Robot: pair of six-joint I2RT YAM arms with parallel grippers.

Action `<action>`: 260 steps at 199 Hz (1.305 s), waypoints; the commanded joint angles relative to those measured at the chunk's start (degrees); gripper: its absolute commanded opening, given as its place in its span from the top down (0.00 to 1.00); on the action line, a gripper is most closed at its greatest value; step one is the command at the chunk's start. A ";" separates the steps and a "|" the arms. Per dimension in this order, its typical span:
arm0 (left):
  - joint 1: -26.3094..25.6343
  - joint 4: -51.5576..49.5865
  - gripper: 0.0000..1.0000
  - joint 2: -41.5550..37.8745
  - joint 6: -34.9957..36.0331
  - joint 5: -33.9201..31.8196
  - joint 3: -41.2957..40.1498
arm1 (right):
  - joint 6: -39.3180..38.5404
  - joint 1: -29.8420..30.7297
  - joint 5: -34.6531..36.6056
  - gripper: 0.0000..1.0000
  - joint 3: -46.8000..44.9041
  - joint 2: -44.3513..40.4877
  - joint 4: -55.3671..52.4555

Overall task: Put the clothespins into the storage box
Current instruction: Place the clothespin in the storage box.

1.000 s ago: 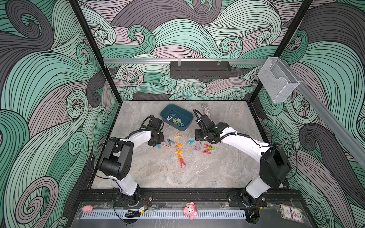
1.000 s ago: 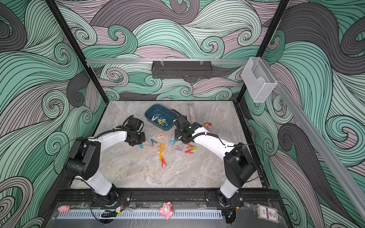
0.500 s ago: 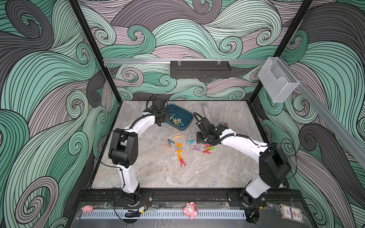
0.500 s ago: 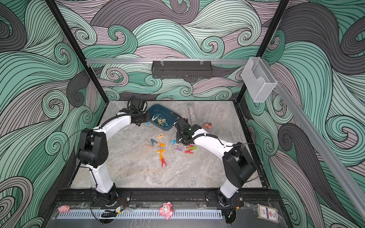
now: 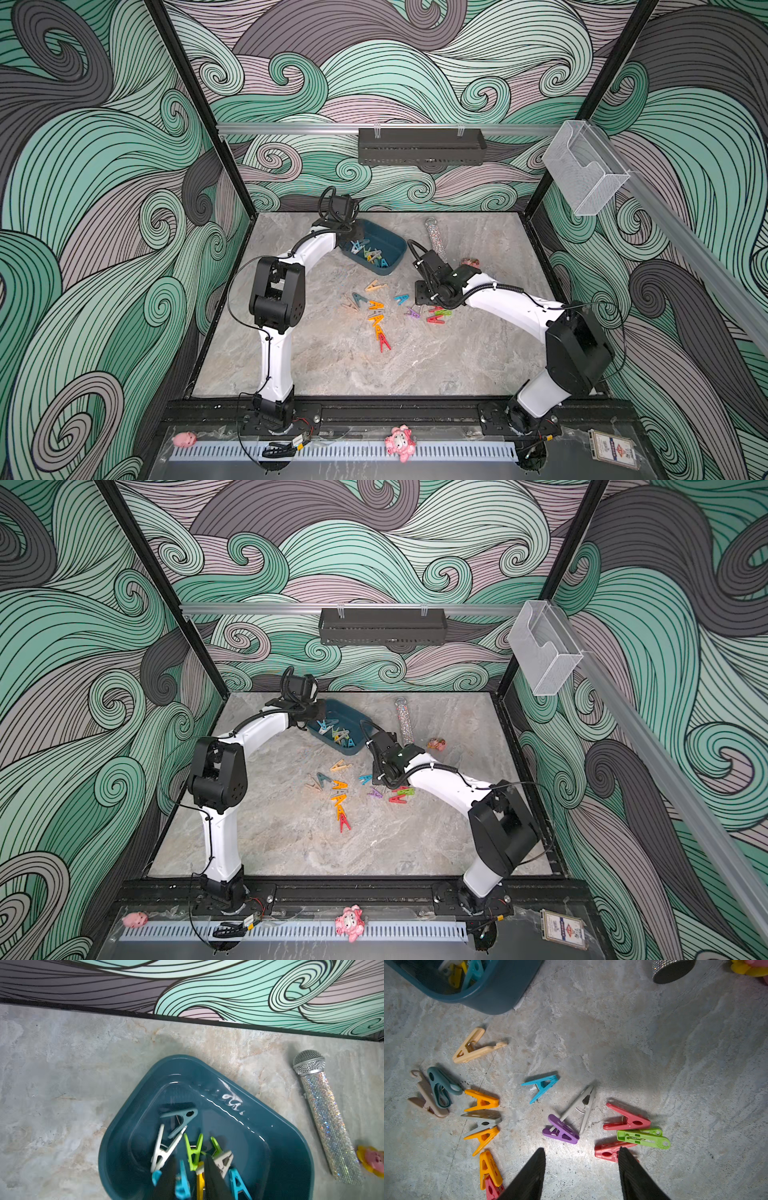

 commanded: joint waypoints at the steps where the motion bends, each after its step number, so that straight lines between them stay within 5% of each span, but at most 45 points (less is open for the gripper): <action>1: 0.23 -1.26 0.57 -0.33 1.32 -1.79 2.23 | 0.86 0.28 1.98 0.42 -0.94 -1.05 -0.13; 41: 0.23 -5.70 0.53 -8.51 -0.33 -4.80 -2.11 | 0.49 0.29 2.33 0.42 -2.01 -0.07 -0.83; 165: 0.31 -6.81 0.41 -51.19 -7.86 -14.05 -51.92 | 1.39 0.92 4.80 0.57 -3.19 2.95 -3.50; 219: -0.21 -2.19 0.41 -56.70 -19.43 -5.38 -66.26 | -1.66 1.40 0.52 0.57 -2.96 2.95 -2.54; 260: -0.56 -5.76 0.41 -53.38 -18.38 -7.18 -64.54 | -6.44 4.64 -3.07 0.55 1.91 8.14 -0.07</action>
